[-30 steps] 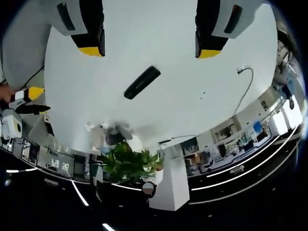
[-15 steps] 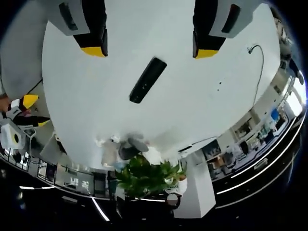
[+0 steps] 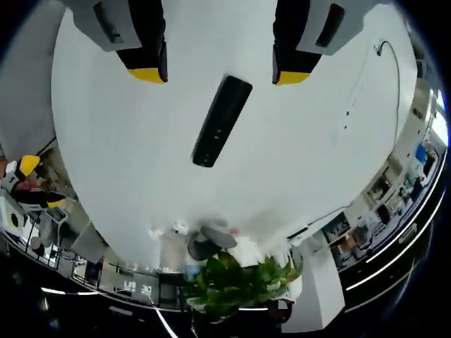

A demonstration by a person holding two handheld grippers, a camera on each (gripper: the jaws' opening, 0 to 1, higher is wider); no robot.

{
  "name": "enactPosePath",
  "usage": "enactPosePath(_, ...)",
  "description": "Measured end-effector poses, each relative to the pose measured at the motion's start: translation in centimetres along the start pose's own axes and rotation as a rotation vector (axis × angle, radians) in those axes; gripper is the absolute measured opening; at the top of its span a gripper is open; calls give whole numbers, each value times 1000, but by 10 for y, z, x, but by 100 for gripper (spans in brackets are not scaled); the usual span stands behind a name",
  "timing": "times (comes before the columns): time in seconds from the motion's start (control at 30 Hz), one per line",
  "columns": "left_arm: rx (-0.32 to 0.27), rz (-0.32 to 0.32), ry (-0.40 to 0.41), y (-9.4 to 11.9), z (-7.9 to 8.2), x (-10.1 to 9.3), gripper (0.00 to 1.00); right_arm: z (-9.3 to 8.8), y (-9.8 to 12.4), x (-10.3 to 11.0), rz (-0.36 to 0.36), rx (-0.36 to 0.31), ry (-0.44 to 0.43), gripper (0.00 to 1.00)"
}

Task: Press the specified remote control buttons in sequence, fully releasing each button before pressing the next.

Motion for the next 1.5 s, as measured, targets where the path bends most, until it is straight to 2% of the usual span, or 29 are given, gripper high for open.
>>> enactPosePath(0.23,30,-35,-5,-18,9,9,57,-1,-2,-2,-3,14,2,59)
enactPosePath(0.3,49,-13,-34,-23,9,14,55,-2,-2,-2,2,17,0,59)
enactPosePath(0.4,69,-41,-19,-32,7,23,53,-2,-3,-2,2,20,3,59)
enactPosePath(0.67,135,-76,-49,-45,8,33,47,-4,-4,-2,2,30,9,58)
enactPosePath(0.77,182,-116,-57,-50,6,34,46,-3,-4,-3,3,27,1,58)
enactPosePath(0.8,212,-121,-65,-51,5,34,46,-3,-3,-3,2,28,-2,58)
enactPosePath(0.87,229,-106,-73,-53,4,35,45,-3,-3,-4,2,23,-5,58)
enactPosePath(0.9,237,-123,-84,-54,4,35,45,-3,-3,-3,3,21,-6,58)
enactPosePath(0.97,240,-140,-67,-56,3,35,47,-4,-4,-3,1,28,0,58)
enactPosePath(1.1,275,-155,-85,-58,-2,36,45,-3,-4,-3,0,27,0,57)
enactPosePath(1.13,259,-188,-78,-58,-1,38,44,-4,-4,-3,-1,30,0,57)
enactPosePath(1.17,266,-166,-64,-56,-2,40,42,-4,-4,-3,-1,31,0,57)
enactPosePath(1.23,277,-179,-94,-54,-1,46,38,-4,-4,-3,0,31,3,57)
enactPosePath(1.37,281,-176,-101,-54,1,51,30,-4,-4,-1,7,37,14,57)
enactPosePath(1.5,287,-181,-119,-54,1,51,28,-4,-4,-2,4,40,13,56)
Point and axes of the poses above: the point that each gripper's makers call its tool centre point, and the gripper's own axes: y roughly backward along the fingers, x roughly to its left, z roughly out of its top, the point moved 9 cm from there along y, roughly backward along the fingers, and after that the axes turned 15 degrees about -z, right-handed, at the moved point
